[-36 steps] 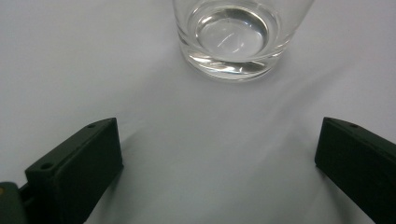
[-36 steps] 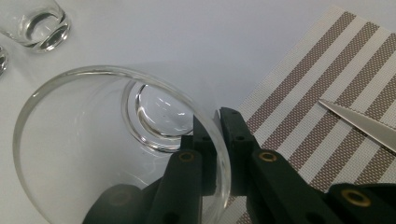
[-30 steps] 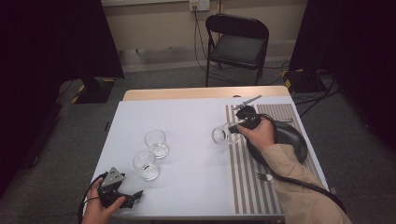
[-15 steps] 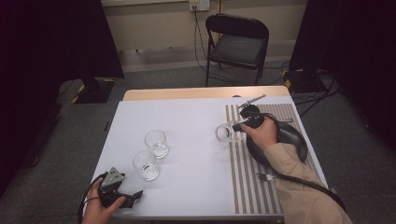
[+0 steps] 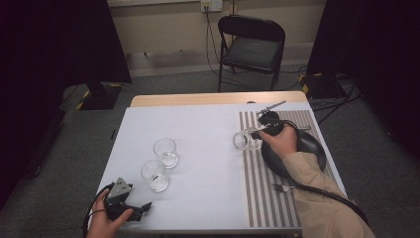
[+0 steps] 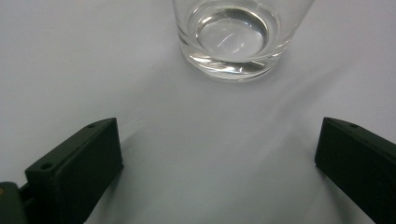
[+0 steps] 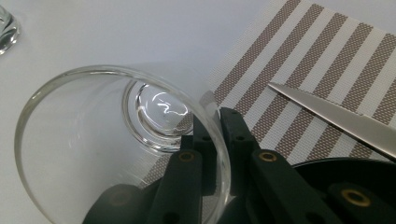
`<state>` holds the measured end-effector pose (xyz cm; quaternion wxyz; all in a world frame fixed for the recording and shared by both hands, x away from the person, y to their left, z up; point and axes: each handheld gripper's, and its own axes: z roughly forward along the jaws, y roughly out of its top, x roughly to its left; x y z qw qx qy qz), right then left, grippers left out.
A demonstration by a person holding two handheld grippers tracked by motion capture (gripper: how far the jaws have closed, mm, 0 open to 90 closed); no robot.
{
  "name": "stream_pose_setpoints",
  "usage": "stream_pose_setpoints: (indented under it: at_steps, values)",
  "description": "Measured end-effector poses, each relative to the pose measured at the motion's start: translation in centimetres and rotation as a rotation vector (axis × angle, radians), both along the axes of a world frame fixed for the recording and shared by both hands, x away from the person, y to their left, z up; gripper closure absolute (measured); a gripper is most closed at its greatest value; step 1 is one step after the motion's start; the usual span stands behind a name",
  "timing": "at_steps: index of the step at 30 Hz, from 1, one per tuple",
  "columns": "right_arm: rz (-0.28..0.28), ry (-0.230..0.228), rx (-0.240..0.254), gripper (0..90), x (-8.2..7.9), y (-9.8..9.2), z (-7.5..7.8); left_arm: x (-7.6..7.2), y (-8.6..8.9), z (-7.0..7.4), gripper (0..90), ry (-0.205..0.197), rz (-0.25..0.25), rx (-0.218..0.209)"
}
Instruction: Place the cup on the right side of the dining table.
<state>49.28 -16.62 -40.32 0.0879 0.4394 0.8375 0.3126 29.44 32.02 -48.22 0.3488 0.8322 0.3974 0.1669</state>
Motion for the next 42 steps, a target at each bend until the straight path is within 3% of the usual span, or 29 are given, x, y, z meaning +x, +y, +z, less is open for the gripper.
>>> stream_pose_setpoints:
  at_steps: [30, 42]
  values:
    - [-0.053, -0.003, -0.029, 85.9, 0.5, -1.6, -0.4, 0.0, 0.0, 0.0, 0.0, 0.000, 0.000, 0.000]
    - [-0.057, 0.005, -0.058, 85.9, 0.6, -1.5, -0.7, 0.0, 0.0, 0.0, 0.0, 0.000, 0.000, 0.000]
